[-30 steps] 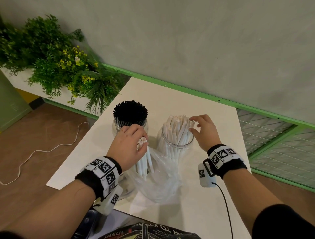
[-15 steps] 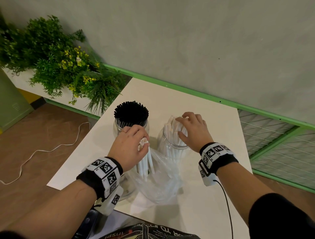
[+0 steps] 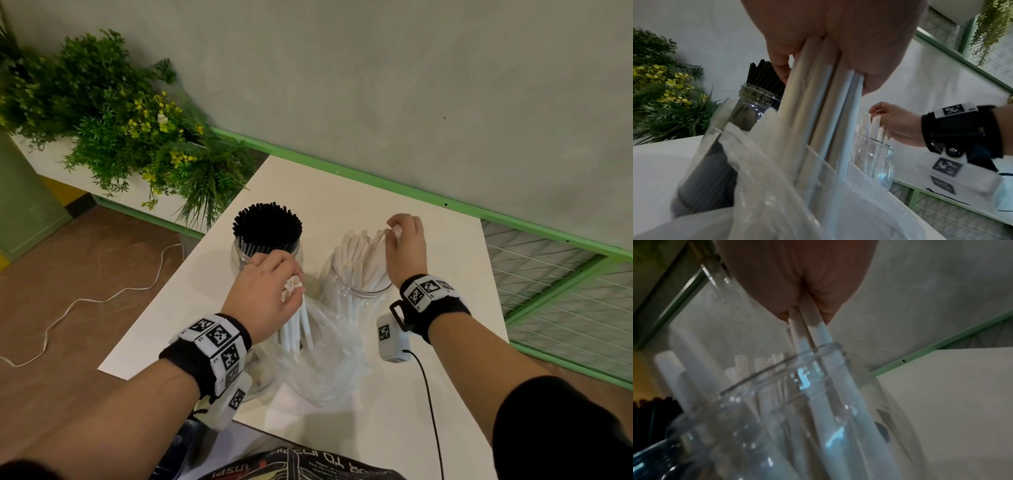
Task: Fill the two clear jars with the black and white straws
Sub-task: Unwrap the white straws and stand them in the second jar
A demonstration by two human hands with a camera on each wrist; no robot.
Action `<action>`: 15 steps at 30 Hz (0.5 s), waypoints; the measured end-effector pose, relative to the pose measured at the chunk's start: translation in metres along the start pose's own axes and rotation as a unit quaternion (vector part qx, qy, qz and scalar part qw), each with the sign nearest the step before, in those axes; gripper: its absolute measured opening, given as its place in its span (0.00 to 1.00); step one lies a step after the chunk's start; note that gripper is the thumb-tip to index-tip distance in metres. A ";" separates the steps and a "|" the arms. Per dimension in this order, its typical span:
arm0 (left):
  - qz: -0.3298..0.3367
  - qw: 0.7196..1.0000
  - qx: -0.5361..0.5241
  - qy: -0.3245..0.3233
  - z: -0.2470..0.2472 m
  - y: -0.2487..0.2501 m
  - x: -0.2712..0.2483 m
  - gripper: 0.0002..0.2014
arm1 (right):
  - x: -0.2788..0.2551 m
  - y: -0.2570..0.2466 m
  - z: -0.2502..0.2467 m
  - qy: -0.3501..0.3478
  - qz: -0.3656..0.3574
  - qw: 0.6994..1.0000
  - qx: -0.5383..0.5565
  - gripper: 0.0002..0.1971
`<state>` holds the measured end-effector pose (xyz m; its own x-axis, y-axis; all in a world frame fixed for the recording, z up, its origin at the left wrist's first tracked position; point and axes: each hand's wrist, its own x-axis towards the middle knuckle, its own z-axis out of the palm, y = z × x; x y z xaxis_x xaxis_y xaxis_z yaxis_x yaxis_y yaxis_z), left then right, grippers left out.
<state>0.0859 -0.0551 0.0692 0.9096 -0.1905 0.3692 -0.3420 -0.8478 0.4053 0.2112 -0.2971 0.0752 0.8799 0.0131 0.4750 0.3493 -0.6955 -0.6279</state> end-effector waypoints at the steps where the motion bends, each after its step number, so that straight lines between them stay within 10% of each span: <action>1: -0.001 1.000 0.000 -0.002 0.000 0.000 0.000 0.09 | 0.002 0.002 0.000 -0.019 0.006 1.000 -0.001 0.10; 8: -0.004 1.000 0.000 -0.005 0.000 0.003 0.002 0.10 | -0.002 0.011 0.003 -0.121 -0.026 0.992 -0.010 0.15; 15: -0.002 1.000 0.004 -0.001 -0.001 0.004 0.001 0.10 | 0.011 0.005 0.005 -0.054 0.013 0.998 -0.008 0.07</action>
<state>0.0851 -0.0580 0.0723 0.9114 -0.1892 0.3655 -0.3373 -0.8521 0.4002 0.2246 -0.2968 0.0740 0.9188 0.0722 0.3882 0.3214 -0.7078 -0.6291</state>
